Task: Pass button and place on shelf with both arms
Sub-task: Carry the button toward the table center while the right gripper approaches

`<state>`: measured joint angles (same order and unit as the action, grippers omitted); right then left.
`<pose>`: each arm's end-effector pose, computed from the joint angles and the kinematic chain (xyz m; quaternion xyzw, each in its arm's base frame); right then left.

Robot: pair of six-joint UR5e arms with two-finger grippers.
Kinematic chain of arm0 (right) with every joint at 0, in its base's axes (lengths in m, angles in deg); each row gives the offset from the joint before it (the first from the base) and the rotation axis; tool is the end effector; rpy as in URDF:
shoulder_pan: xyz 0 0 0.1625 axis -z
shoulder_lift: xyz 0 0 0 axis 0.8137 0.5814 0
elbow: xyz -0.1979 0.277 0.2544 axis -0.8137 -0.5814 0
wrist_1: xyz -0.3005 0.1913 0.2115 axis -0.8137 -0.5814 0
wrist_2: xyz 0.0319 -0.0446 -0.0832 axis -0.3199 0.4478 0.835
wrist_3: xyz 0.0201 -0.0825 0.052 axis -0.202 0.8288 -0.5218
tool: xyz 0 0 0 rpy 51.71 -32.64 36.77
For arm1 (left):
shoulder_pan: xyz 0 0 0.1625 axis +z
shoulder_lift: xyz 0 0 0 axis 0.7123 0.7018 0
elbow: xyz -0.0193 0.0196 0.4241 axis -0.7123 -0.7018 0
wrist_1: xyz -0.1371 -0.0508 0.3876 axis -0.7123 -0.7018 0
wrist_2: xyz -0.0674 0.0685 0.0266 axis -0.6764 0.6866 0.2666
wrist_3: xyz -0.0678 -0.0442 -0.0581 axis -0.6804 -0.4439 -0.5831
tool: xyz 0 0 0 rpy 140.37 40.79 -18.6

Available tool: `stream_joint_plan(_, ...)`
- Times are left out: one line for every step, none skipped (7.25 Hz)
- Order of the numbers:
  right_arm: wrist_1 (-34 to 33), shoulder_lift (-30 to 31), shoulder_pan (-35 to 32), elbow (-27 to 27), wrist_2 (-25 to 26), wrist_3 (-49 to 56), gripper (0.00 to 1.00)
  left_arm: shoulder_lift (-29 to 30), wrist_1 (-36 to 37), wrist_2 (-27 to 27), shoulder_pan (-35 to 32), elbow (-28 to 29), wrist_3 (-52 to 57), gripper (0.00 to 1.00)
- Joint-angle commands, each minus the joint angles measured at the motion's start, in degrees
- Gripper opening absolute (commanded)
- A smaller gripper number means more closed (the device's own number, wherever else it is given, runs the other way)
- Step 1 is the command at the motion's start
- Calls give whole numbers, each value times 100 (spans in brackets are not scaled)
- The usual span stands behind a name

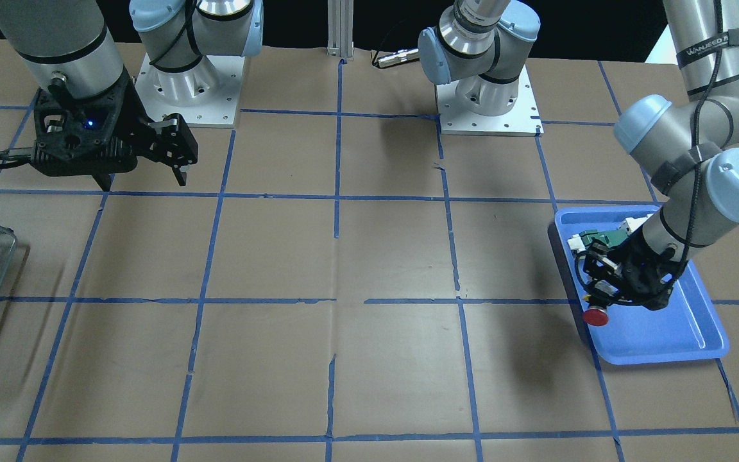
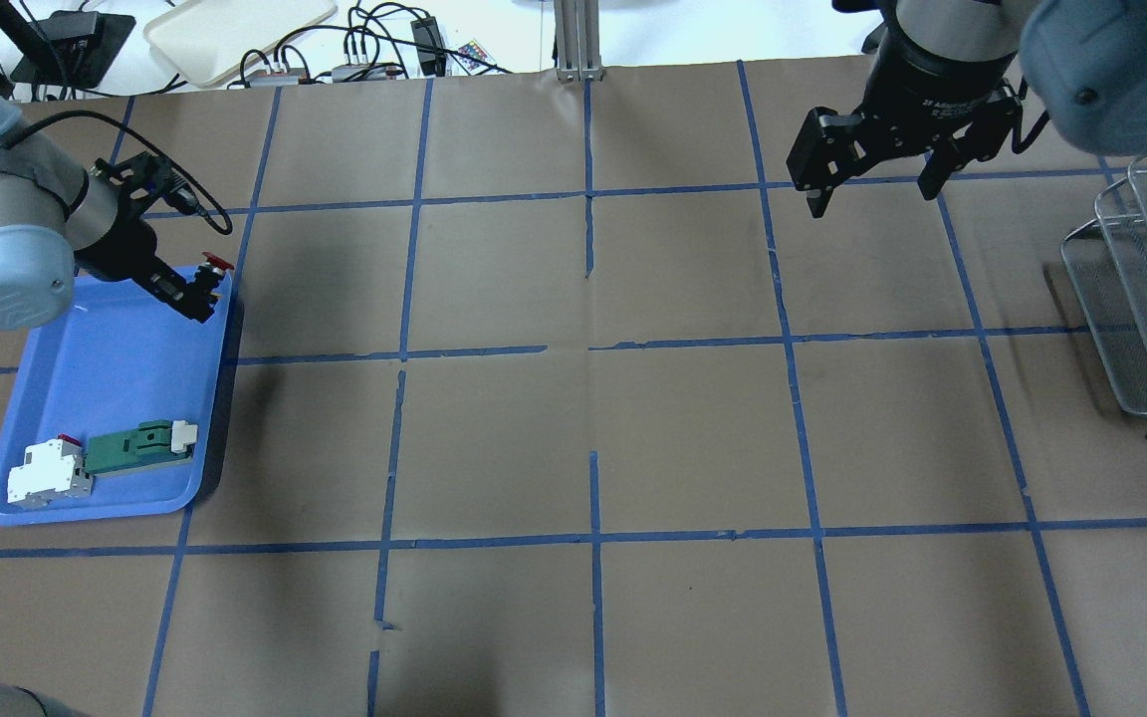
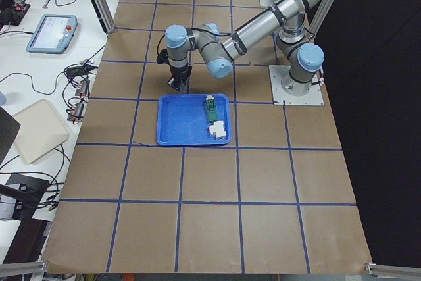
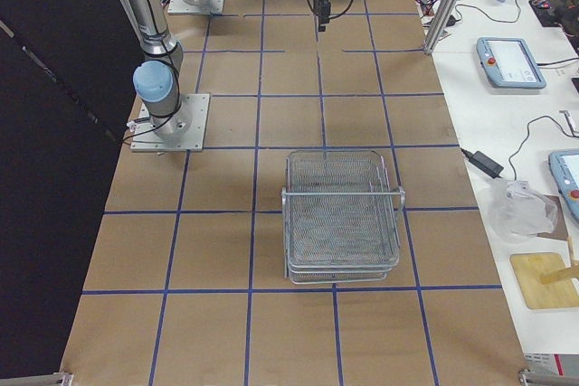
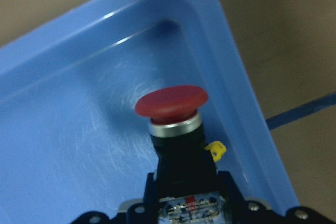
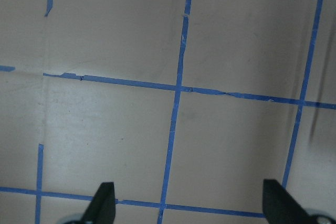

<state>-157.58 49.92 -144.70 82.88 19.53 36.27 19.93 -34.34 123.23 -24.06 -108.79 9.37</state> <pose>0.1337 -0.5179 0.4871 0.0793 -0.9967 0.0101 0.0097 0.0653 -0.5745 0.2782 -0.3786 -0.9248 0.0331 0.0169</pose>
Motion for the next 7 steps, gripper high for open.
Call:
stream_joint_plan(7, 84, 365, -10, -14, 1409, 100, -198, -73, -356, -1140, 25, 734, 0)
stream_joint_plan(7, 110, 576, -2, -232, 1930, 100, -207, 15, -713, -1677, 69, 743, 0)
stream_joint_plan(7, 119, 839, -2, -608, 2518, 100, -224, 15, -1230, -2074, 78, 699, 0)
stream_joint_plan(16, 128, 1137, -2, -908, 3220, 100, -172, 24, -1896, -2382, 113, 716, 0)
stream_joint_plan(77, 128, 1436, 7, -1207, 4045, 100, -172, 24, -2521, -2646, 217, 812, 0)
stream_joint_plan(174, 128, 1683, 25, -1505, 4810, 100, -120, 268, -2831, -2884, 436, 726, 0)
stream_joint_plan(575, 128, 1790, 25, -1830, 5714, 99, -32, 288, -3296, -3000, 638, 708, 0)
